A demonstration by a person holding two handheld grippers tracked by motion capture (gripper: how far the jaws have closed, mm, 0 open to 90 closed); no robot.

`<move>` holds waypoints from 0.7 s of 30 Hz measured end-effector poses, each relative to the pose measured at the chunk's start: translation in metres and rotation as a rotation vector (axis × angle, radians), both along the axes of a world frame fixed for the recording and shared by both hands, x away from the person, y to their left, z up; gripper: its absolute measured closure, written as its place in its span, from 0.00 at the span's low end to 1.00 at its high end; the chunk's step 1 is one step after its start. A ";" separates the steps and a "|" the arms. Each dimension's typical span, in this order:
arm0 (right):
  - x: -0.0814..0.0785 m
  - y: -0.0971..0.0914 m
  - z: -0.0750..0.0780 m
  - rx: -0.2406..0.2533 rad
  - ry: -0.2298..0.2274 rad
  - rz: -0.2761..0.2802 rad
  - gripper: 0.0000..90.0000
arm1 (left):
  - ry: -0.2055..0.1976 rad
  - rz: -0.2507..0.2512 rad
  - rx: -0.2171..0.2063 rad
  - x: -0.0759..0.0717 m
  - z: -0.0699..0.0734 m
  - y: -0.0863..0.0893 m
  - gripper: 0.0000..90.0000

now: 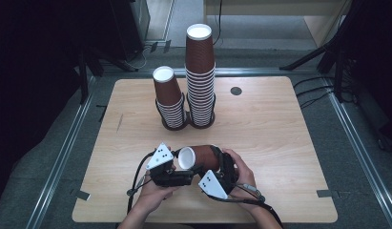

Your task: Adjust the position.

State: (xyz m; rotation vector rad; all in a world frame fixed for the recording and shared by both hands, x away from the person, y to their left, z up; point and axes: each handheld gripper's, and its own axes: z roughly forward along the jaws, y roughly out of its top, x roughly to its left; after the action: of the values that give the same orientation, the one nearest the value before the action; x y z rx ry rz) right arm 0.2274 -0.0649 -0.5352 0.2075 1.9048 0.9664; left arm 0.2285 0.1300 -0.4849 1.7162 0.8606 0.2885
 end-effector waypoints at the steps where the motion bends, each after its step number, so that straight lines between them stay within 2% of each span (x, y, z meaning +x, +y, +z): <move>1: 0.000 0.000 0.000 0.001 -0.001 0.002 0.13 | 0.000 -0.003 -0.003 0.001 0.000 0.000 0.22; 3: 0.000 0.000 0.000 0.003 0.001 0.002 0.13 | 0.004 -0.005 -0.007 0.001 -0.001 0.000 0.23; 4: 0.001 -0.001 -0.001 0.004 0.012 -0.001 0.12 | 0.018 -0.014 -0.007 0.004 -0.003 0.001 0.23; 8: 0.001 0.001 -0.005 -0.008 0.008 -0.003 0.11 | 0.023 -0.028 -0.003 0.005 -0.005 0.003 0.23; 12: 0.000 0.001 -0.005 0.017 0.022 0.000 0.08 | 0.029 -0.036 -0.022 0.006 -0.005 0.005 0.24; 13: 0.000 0.000 -0.004 0.052 0.044 -0.012 0.01 | 0.033 -0.027 -0.026 0.007 -0.005 0.006 0.25; 15: 0.001 0.000 -0.004 0.065 0.065 -0.012 0.00 | 0.039 -0.028 -0.036 0.009 -0.005 0.010 0.25; 21: 0.001 -0.002 -0.004 0.074 0.060 -0.016 0.00 | 0.024 0.005 -0.061 0.010 -0.003 0.020 0.25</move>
State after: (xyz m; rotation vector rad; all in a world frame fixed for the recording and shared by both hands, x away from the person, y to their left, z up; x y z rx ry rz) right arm 0.2281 -0.0667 -0.5393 0.2976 1.9207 1.0307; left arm 0.2388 0.1495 -0.4875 1.6643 0.8826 0.2426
